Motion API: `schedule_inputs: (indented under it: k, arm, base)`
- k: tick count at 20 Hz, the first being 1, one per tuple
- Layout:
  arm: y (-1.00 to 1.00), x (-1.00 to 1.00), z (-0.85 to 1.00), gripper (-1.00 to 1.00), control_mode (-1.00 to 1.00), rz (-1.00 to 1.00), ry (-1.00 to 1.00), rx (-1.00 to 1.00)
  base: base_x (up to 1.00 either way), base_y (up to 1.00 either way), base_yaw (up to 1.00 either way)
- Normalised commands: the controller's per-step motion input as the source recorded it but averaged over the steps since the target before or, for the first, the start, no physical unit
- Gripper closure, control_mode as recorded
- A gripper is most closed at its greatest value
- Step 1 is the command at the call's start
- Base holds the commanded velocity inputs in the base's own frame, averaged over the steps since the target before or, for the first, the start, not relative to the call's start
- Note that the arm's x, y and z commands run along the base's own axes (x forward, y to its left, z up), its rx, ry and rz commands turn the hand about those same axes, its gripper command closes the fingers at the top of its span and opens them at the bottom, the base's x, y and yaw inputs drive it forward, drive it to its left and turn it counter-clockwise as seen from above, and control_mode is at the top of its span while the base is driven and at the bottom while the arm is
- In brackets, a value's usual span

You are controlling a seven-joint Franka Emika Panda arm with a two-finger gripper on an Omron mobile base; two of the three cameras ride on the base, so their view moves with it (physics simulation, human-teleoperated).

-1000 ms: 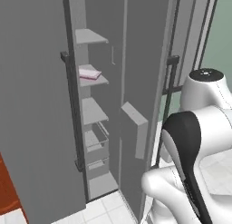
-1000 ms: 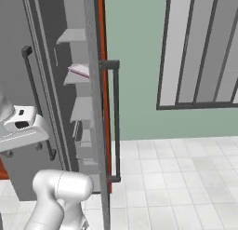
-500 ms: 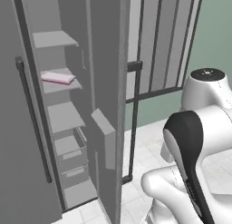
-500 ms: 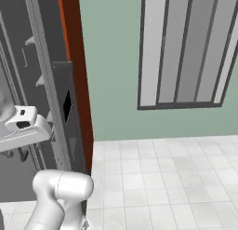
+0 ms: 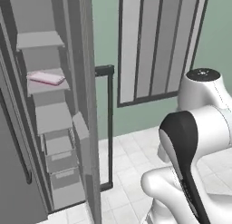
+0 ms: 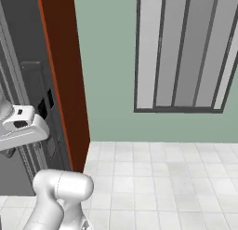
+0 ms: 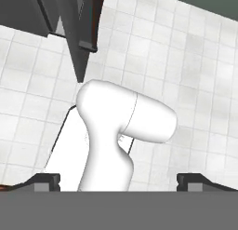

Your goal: The ice cube tray has been filled with water. Take the tray and place it in the freezer to make ice. Close the freezer door after placing the tray.

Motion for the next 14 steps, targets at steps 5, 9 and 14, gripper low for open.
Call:
schedule_inputs:
  k: [5, 9, 14]
  arm:
    - [0.0, 0.0, 0.0, -1.0, 1.0, 0.0, 0.0, 0.0]
    - [0.0, 0.0, 0.0, -1.0, 1.0, 0.0, 0.0, 0.0]
    - [0.0, 0.0, 0.0, -1.0, 1.0, 0.0, 0.0, 0.0]
  base:
    - [0.0, -0.98, 0.38]
    - [0.0, -0.98, 0.41]
    - [0.1, -0.71, 0.46]
